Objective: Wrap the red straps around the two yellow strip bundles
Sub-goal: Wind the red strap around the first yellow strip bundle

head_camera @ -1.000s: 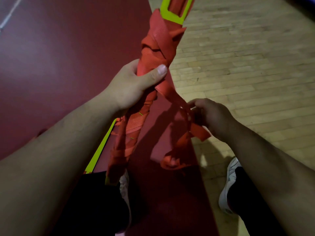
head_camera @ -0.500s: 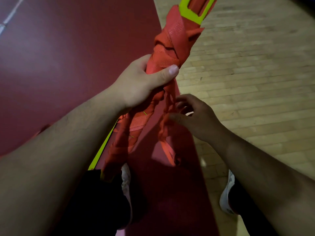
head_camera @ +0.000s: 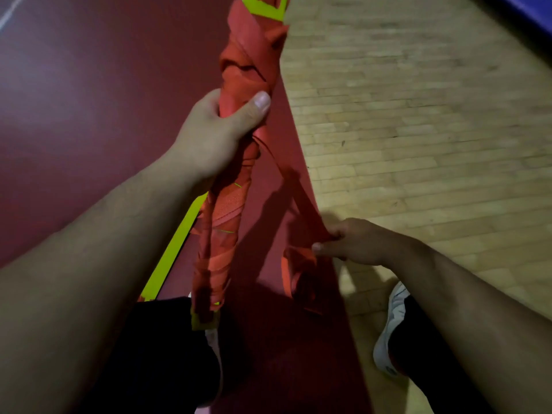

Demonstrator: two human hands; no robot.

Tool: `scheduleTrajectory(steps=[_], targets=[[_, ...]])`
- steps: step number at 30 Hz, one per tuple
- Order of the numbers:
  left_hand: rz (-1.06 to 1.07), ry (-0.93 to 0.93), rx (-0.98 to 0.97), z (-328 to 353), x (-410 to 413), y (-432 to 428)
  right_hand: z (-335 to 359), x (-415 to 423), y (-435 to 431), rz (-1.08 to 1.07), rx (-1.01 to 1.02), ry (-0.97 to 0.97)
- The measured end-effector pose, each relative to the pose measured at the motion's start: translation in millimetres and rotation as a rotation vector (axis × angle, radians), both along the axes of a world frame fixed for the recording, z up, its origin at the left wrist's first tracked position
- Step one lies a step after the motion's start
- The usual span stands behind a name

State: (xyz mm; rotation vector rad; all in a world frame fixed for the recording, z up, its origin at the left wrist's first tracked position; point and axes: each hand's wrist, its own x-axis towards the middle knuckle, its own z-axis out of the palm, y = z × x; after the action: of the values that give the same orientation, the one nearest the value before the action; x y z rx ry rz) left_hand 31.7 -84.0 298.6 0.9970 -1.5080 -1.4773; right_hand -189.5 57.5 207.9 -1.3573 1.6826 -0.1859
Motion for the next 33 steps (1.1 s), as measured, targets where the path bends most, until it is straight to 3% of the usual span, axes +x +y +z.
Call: scheduleTrajectory(steps=[3,5,8,9,11,13,14,16,17,18,19,21,22,25,27,29,33], targets=[[-0.014,0.019,-0.030,6.4,-6.6,3.4,9.3,-9.2,-5.1,-0.098,-0.013,0.055],[-0.033,0.037,-0.040,10.5,-12.7,5.1,26.1,-7.2,-10.2,-0.108,-0.137,0.070],[-0.013,0.075,-0.039,19.5,-18.2,10.7,68.4,-6.6,-15.7,-0.261,-0.449,-0.135],[-0.013,0.090,-0.047,28.0,-21.5,11.6,81.5,-13.2,-17.4,-0.248,-0.503,-0.066],[-0.012,0.107,-0.066,46.7,-25.5,12.8,100.0,-19.5,-16.9,-0.058,-0.318,0.228],[-0.002,0.135,-0.099,76.8,-27.0,10.8,126.8,-24.0,-20.1,-0.027,-0.288,0.294],[0.008,0.157,-0.122,97.3,-26.1,10.0,145.0,-23.0,-21.7,-0.154,-0.416,0.219],[0.044,0.203,-0.180,141.6,-21.3,10.7,185.1,-18.1,-23.9,-0.582,-0.875,-0.045],[0.062,0.222,-0.227,167.0,-16.4,13.7,203.1,-15.8,-23.7,-0.645,-0.934,-0.176],[0.066,0.229,-0.266,186.2,-13.1,17.0,214.9,-12.1,-19.5,-0.528,-0.779,-0.199],[0.062,0.241,-0.295,203.2,-10.5,21.8,217.8,-10.2,-13.9,-0.328,-0.478,-0.101],[0.062,0.240,-0.333,233.4,-4.5,35.2,223.5,-13.2,-1.1,0.012,0.122,0.247],[0.072,0.223,-0.355,247.3,0.5,43.4,230.9,-20.1,0.2,0.062,0.210,0.365],[0.103,0.210,-0.390,273.2,19.5,58.8,260.3,-37.6,1.1,-0.096,-0.057,0.413],[0.107,0.228,-0.394,287.2,34.5,68.8,278.1,-40.4,7.6,-0.197,-0.200,0.269],[0.084,0.243,-0.394,295.9,45.5,79.3,282.9,-33.8,17.4,-0.209,-0.215,0.119],[0.058,0.189,-0.390,297.8,48.5,99.5,276.4,-25.1,25.7,-0.104,-0.148,0.531]])
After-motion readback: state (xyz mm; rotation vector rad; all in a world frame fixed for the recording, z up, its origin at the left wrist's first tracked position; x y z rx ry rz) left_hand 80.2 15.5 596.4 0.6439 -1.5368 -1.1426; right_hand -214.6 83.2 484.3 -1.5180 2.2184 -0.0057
